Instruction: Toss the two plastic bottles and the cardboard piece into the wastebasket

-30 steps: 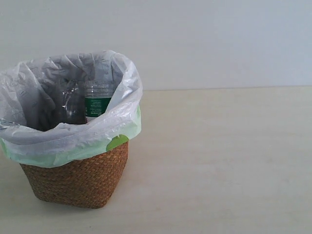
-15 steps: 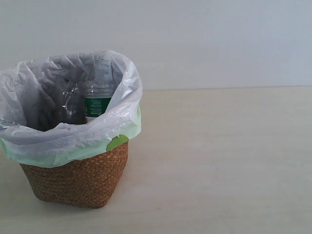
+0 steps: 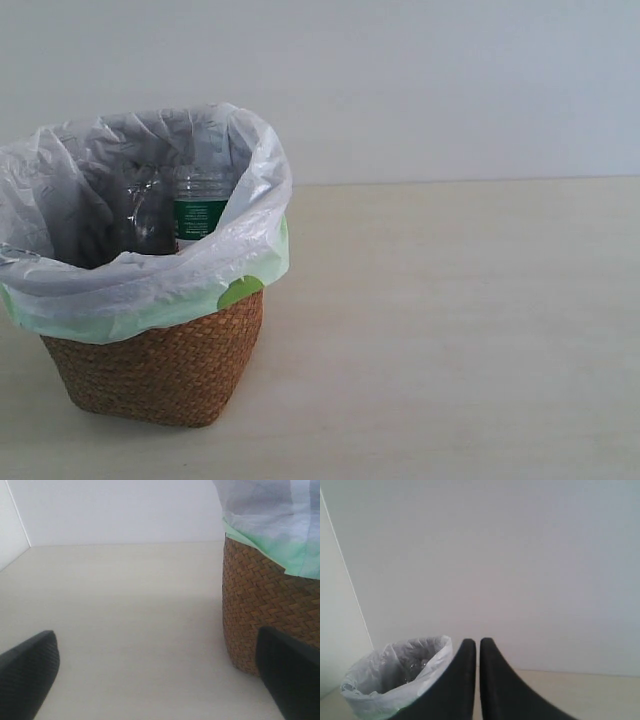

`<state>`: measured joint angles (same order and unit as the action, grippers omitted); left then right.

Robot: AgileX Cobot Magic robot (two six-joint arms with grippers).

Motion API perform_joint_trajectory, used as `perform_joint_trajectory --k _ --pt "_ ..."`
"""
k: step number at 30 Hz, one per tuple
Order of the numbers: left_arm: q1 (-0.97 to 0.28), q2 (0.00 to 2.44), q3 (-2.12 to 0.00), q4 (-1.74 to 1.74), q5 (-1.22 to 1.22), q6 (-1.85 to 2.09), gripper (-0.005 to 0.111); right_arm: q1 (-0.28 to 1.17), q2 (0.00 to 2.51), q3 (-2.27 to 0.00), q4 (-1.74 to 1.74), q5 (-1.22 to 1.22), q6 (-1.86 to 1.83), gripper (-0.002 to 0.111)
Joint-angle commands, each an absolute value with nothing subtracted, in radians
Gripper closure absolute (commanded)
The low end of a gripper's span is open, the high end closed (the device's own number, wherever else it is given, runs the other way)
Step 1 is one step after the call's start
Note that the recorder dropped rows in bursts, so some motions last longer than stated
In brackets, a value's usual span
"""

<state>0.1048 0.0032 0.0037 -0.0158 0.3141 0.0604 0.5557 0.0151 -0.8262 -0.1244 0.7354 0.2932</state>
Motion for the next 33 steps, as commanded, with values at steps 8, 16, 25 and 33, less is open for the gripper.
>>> perform_joint_trajectory --k 8,16,25,33 --pt "0.107 0.0 0.0 -0.018 0.307 0.052 -0.001 0.431 0.111 -0.372 -0.07 0.169 0.375 0.108" --pt "0.107 0.0 0.0 -0.018 0.307 0.052 -0.001 0.428 0.207 -0.18 -0.069 -0.13 0.383 0.108" --pt "0.107 0.0 0.0 -0.018 0.307 0.052 -0.001 0.428 0.052 -0.18 -0.069 0.096 0.294 0.108" --pt "0.107 0.0 0.0 -0.018 0.307 0.052 -0.001 0.428 0.0 -0.18 -0.018 0.215 0.312 0.108"
